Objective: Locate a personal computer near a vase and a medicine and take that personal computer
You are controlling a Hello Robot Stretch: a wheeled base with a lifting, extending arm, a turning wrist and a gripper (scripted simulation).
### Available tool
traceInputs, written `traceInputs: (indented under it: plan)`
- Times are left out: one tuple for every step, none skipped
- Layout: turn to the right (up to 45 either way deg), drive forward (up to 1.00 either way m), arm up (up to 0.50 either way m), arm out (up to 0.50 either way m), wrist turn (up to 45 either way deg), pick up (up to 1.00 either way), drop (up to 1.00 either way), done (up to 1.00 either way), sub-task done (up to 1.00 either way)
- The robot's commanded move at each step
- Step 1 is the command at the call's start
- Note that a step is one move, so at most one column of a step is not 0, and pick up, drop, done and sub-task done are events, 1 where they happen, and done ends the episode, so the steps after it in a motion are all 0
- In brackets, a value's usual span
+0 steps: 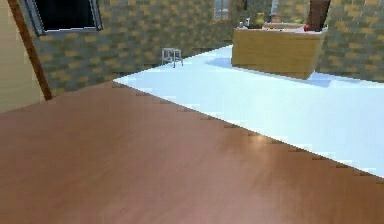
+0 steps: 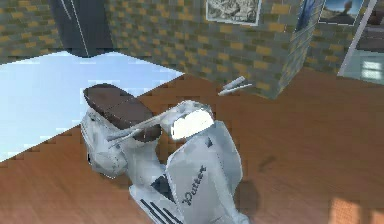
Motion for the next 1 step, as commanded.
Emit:
traceInputs:
  plan:
    - [0.0, 0.15, 0.00, 0.00, 0.0, 0.00, 0.00, 0.00, 0.00]
